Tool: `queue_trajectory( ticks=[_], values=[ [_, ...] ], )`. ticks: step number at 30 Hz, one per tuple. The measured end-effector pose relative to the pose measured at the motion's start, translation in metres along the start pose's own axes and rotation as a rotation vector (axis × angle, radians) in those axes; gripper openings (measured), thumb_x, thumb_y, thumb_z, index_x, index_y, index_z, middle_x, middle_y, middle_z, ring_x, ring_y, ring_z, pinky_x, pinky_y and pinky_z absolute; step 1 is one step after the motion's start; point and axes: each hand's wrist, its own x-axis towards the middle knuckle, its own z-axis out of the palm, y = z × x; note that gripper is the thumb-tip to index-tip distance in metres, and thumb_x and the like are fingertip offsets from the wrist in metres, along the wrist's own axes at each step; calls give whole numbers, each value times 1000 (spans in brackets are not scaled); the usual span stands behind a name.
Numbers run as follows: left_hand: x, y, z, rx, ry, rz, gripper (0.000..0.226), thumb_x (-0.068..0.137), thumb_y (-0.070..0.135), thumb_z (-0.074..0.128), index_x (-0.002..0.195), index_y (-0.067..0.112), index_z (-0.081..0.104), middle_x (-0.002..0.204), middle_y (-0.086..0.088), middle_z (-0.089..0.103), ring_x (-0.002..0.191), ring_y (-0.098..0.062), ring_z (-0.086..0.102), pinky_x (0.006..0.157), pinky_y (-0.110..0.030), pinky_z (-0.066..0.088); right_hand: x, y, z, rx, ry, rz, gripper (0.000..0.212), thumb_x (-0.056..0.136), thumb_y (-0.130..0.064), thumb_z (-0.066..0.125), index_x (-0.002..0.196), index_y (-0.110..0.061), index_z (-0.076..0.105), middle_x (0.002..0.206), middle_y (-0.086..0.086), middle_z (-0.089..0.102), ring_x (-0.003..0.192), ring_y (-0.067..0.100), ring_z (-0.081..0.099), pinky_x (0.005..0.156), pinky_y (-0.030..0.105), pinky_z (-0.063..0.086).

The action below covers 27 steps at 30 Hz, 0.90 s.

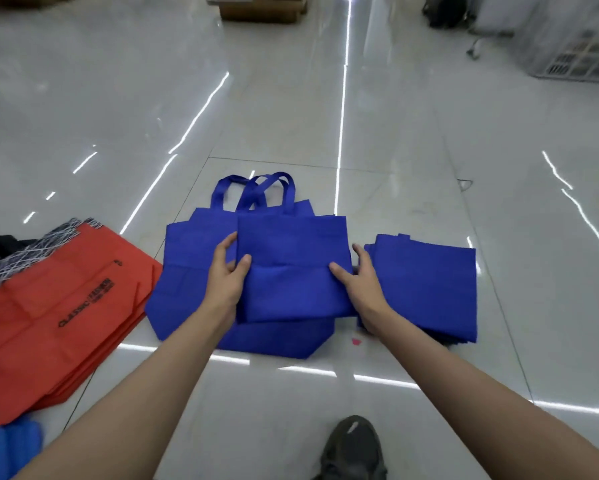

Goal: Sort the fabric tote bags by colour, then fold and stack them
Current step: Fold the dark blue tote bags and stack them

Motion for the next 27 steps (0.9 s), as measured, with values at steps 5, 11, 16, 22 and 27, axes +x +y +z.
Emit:
queue_trajectory(
  ticks=[5,11,16,22,27],
  values=[
    [-12,10,83,75,-42,29,52,96,28,51,142,34,29,126,0,53,109,-14,56,87,-29,50,-13,-16,-69,-97,217,-201,59,93,-24,59,144,-25,30,144,-3,42,127,13,45,107,38,39],
    [-26,-9,172,319,-246,106,59,94,13,53,144,29,27,137,0,31,116,-10,39,97,-21,34,-18,12,-143,-254,460,-208,60,95,-25,54,147,-26,24,146,-4,38,127,14,44,105,39,41],
    [-17,-53,216,659,-390,159,51,96,23,51,143,28,33,153,-3,3,138,-18,22,104,-20,24,-1,47,-174,-989,689,-219,60,88,-21,63,143,-19,38,129,17,47,98,33,56,81,43,47],
    [0,-97,212,1387,-475,287,66,96,54,30,150,29,-1,155,-3,-21,144,-25,0,114,-42,16,27,100,-166,-1251,154,-154,67,87,-59,7,148,-36,21,157,-4,19,144,21,20,114,36,13],
    [14,-125,204,1526,-544,234,68,93,62,20,146,35,-14,153,2,-28,144,-28,-10,115,-49,4,36,123,-158,-1264,175,-92,68,86,-59,-1,149,-38,12,159,-8,7,147,18,6,116,41,7]
  ],
)
